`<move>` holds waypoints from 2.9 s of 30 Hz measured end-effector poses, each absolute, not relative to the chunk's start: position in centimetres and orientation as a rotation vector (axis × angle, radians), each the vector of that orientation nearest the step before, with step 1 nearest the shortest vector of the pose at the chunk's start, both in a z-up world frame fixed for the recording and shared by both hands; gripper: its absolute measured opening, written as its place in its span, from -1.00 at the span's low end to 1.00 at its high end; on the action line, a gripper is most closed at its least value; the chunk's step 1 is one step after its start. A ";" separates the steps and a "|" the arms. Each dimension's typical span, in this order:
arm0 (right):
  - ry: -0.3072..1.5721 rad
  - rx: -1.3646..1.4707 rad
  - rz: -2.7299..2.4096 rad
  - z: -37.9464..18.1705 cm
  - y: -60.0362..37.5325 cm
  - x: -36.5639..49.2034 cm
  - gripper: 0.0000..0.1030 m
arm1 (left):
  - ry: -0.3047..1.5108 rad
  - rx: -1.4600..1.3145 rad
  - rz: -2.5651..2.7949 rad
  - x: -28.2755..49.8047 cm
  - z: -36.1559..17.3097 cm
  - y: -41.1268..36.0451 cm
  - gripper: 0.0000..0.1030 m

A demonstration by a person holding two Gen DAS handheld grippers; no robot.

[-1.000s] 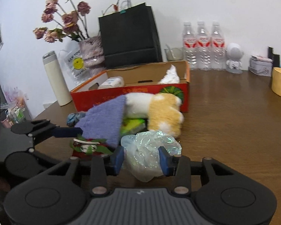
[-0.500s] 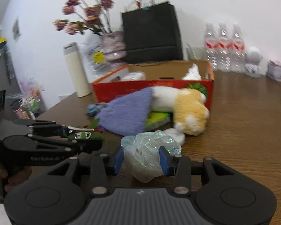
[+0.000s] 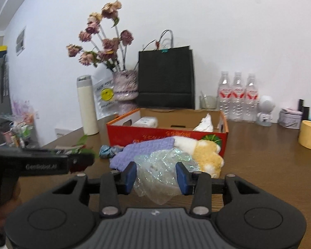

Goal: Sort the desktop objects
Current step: 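Lift both items over the red cardboard box and open both tools, then withdraw both open tools from the box back toward the table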

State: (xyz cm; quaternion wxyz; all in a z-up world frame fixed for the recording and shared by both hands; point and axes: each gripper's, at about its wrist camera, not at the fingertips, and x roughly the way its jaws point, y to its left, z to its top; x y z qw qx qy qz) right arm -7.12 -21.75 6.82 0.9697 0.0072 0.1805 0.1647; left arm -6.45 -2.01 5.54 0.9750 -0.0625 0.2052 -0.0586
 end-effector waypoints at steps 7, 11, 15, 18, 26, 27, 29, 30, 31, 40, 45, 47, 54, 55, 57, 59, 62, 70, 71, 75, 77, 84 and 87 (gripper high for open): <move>0.288 -0.006 0.336 7.5 -20.9 -10.2 -0.26 | 0.297 -0.122 -0.039 -10.3 6.3 -1.7 -0.08; 0.234 -0.013 0.343 8.2 -20.6 -11.7 -0.26 | 0.277 -0.144 -0.026 -11.4 6.3 -1.6 -0.08; 0.225 -0.018 0.359 8.7 -20.5 -11.8 -0.26 | 0.269 -0.131 -0.035 -11.5 6.4 -1.9 -0.07; 0.237 0.005 0.359 8.8 -20.6 -10.8 -0.26 | 0.277 -0.130 -0.048 -10.7 6.6 -2.0 -0.07; 0.233 0.056 0.356 12.3 -21.8 -1.9 -0.26 | 0.247 -0.132 -0.079 -1.5 9.9 -2.2 -0.08; 0.227 0.070 0.358 13.1 -22.1 -0.3 -0.26 | 0.237 -0.140 -0.077 0.2 10.8 -2.2 -0.08; 0.212 0.064 0.364 14.4 -22.5 3.2 -0.26 | 0.211 -0.127 -0.103 3.8 12.6 -2.3 -0.06; 0.207 0.054 0.354 14.8 -22.7 4.9 -0.26 | 0.191 -0.108 -0.109 5.2 13.1 -2.4 -0.06; 0.214 0.058 0.346 15.2 -22.9 6.9 -0.26 | 0.178 -0.094 -0.092 6.9 13.6 -2.6 -0.06; 0.506 0.184 0.397 15.3 -22.6 25.7 -0.26 | 0.317 -0.052 -0.102 23.4 12.9 -2.8 -0.03; 0.828 0.284 0.280 9.4 -22.0 35.6 -0.26 | 0.654 -0.031 -0.084 32.8 8.5 -3.0 -0.04; 0.889 0.278 0.246 7.3 -21.6 37.6 -0.26 | 0.769 -0.001 -0.067 34.6 6.9 -3.1 -0.05; 0.932 0.251 0.244 4.2 -20.4 39.2 -0.20 | 0.785 0.061 -0.022 35.2 5.3 -3.8 0.09; 0.930 0.259 0.241 4.1 -20.6 39.2 -0.20 | 0.784 0.060 -0.026 35.1 5.2 -3.7 0.17; 0.926 0.272 0.245 4.2 -20.9 39.0 -0.13 | 0.796 0.040 0.001 35.5 5.4 -3.3 0.38; 0.928 0.270 0.247 4.8 -21.2 38.8 -0.04 | 0.786 -0.012 -0.010 35.6 5.8 -2.6 0.43; 0.893 0.255 0.272 6.7 -21.5 37.9 0.24 | 0.778 -0.078 -0.037 35.1 6.8 -1.7 0.53; 0.875 0.205 0.247 12.8 -22.0 34.9 0.42 | 0.745 -0.031 -0.048 31.2 14.0 -1.7 0.91; 0.891 0.182 0.227 13.3 -22.1 34.7 0.46 | 0.736 -0.026 -0.050 30.6 14.6 -1.8 1.00; 0.921 0.104 0.200 14.8 -22.5 32.8 0.68 | 0.768 0.027 -0.031 28.0 15.0 -1.5 1.00; 0.927 0.099 0.169 15.1 -23.0 31.4 0.68 | 0.828 0.023 -0.007 27.5 14.6 -1.1 1.00; 0.967 0.040 0.129 14.2 -22.6 28.0 0.70 | 0.937 -0.005 0.033 25.7 13.6 -0.5 1.00; 0.860 0.041 0.150 14.2 -21.8 25.8 0.70 | 0.817 -0.013 0.041 23.3 14.4 -0.8 1.00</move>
